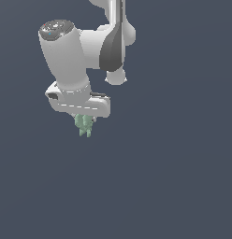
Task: Pick up the object and move it to a goal position.
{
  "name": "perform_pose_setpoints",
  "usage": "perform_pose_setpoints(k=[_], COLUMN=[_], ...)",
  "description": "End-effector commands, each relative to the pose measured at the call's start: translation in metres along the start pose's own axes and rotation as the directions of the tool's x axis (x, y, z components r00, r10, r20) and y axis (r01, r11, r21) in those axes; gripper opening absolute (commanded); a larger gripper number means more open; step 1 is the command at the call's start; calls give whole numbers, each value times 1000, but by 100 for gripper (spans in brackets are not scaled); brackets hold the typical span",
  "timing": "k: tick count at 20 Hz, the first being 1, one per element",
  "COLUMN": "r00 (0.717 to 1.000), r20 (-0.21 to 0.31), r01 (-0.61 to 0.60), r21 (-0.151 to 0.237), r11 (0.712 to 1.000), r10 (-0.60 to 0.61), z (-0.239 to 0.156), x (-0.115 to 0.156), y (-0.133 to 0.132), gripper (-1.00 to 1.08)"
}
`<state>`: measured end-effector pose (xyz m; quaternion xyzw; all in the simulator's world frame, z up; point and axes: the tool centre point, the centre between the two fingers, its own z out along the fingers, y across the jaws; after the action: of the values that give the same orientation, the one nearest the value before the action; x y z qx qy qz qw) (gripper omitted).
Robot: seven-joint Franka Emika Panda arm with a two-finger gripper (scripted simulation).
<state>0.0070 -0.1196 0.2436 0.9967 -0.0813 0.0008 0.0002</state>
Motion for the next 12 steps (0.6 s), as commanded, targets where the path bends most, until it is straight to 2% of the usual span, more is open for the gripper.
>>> perform_pose_setpoints(k=[1, 12], r00=[1000, 1000], r20=[1, 1], r01=[0, 0], r21=[0, 0], r11=[1000, 1000], r10=[0, 0], z=[-24, -81], x=[5, 21], y=[2, 8], gripper=[-100, -100])
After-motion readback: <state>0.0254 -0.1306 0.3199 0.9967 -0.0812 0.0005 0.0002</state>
